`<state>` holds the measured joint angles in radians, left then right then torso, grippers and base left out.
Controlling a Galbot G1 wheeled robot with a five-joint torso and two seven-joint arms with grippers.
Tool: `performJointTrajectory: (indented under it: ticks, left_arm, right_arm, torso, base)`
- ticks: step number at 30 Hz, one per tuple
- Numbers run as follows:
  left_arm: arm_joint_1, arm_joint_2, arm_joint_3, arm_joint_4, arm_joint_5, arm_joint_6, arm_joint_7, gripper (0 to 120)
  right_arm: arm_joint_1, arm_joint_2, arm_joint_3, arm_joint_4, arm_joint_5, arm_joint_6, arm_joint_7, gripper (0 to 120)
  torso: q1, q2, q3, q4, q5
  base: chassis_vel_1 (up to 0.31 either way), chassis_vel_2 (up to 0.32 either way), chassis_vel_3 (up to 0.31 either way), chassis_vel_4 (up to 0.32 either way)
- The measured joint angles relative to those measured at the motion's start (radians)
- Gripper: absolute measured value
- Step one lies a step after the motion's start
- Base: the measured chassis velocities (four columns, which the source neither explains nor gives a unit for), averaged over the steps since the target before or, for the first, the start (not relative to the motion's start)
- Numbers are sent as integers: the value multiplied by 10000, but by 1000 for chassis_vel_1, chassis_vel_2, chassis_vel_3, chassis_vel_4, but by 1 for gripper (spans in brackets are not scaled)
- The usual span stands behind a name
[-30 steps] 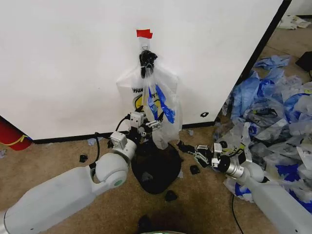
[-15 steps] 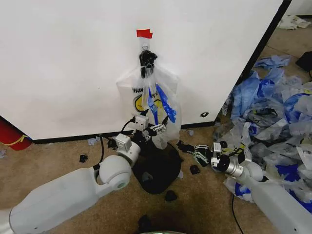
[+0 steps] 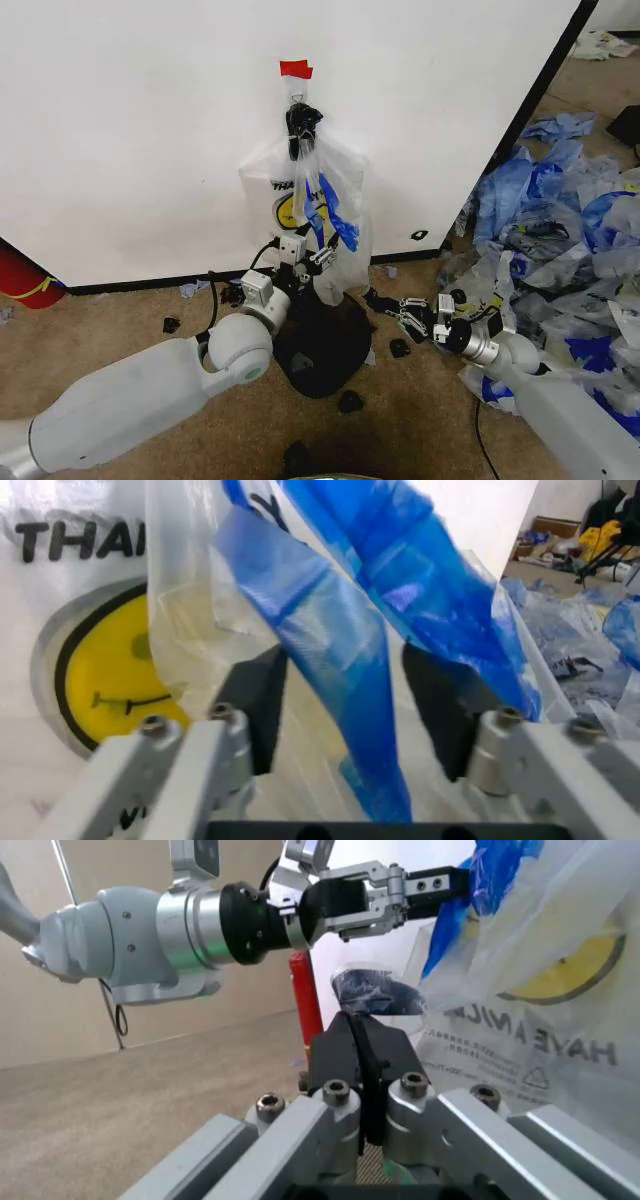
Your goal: Pick up the garbage bag from the wall and place it over the trash bin.
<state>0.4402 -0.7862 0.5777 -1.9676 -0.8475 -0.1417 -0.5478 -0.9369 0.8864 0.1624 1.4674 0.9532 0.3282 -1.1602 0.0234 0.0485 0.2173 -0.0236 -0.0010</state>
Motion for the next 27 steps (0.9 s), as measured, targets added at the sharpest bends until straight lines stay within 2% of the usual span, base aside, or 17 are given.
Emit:
performJointTrajectory:
  ticks: [5, 6, 8, 10, 12, 19, 27]
  left_arm:
    - [15, 54, -2, -70, -13, 13, -1, 25]
    - [15, 54, -2, -70, -13, 13, -1, 25]
    - [58, 82, -2, -117, -13, 19, 0, 13]
    - [60, 85, -2, -122, -13, 20, 0, 11]
    - [77, 116, -6, -183, -23, 27, 0, 0]
    - [170, 172, -130, -243, -211, 33, -42, 0]
    - [524, 449, -659, -508, -314, 12, -179, 0]
  right_arm:
    - [2, 33, -6, -36, -22, 2, -11, 0]
    - [2, 33, -6, -36, -22, 2, -11, 0]
    - [-7, 53, -9, -42, -27, 6, -12, 0]
    - [-8, 53, -9, -42, -28, 6, -12, 0]
    - [-11, 54, -10, -26, -27, 6, -12, 0]
    - [-30, 47, -10, 21, -12, 6, -2, 0]
    - [-60, 55, 10, -19, 287, 10, 145, 0]
  torso:
    - [0, 0, 0, 0, 1]
    - [0, 0, 0, 0, 1]
    - [0, 0, 0, 0, 0]
    - [0, 0, 0, 0, 0]
    - [0, 0, 0, 0, 0]
    - [0, 0, 0, 0, 0]
    - [0, 0, 0, 0, 0]
  base:
    - [0, 0, 0, 0]
    - [0, 0, 0, 0]
    - [0, 0, 0, 0]
    - [0, 0, 0, 0]
    - [0, 0, 0, 0]
    - [0, 0, 0, 0]
    - [0, 0, 0, 0]
